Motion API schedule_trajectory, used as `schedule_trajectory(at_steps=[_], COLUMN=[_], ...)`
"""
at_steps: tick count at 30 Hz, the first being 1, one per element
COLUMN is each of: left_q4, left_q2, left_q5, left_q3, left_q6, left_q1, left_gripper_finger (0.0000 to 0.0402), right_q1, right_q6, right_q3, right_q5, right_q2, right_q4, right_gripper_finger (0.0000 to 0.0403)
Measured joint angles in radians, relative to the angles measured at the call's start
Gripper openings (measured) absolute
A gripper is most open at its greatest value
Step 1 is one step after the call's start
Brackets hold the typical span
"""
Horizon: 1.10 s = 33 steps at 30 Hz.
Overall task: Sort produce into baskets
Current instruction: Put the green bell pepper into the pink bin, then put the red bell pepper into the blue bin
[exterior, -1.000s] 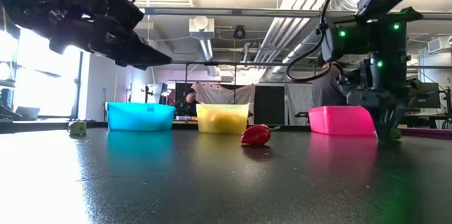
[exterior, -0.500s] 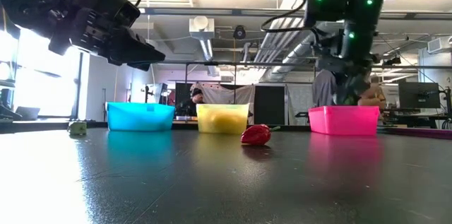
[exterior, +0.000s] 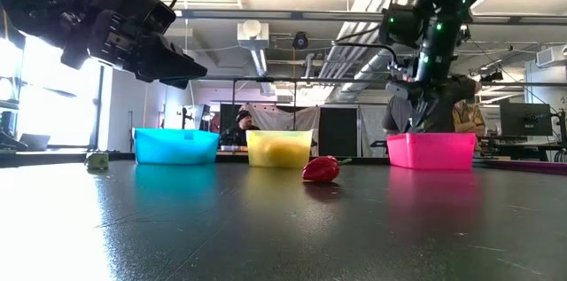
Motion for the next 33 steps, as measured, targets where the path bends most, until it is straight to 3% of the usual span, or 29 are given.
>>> schedule_trajectory(at_steps=[6,15,20,25,33], left_q4=[0.0,0.0,0.001,0.0,0.0], left_q2=[0.0,0.0,0.0,0.0,0.0], left_q5=[0.0,-0.001,-0.001,-0.001,-0.002], left_q3=[0.0,0.0,0.0,0.0,0.0], left_q6=[0.0,0.016,0.018,0.018,0.018], left_q1=[0.0,0.0,0.0,0.0,0.0], left_gripper_finger=[0.0,0.0,0.0,0.0,0.0], right_q1=[-0.074,-0.08,-0.079,-0.039,0.171], right_q6=[-0.071,-0.102,-0.112,-0.102,-0.122], right_q3=[-0.001,0.0,0.045,0.124,0.104], right_q5=[-0.047,-0.054,-0.054,0.015,0.024], right_q2=[0.022,0.047,0.048,0.042,-0.017], right_q4=[0.015,0.018,-0.039,-0.13,-0.033], right_gripper_finger=[0.0075,0.017,0.0191,0.0158,0.001])
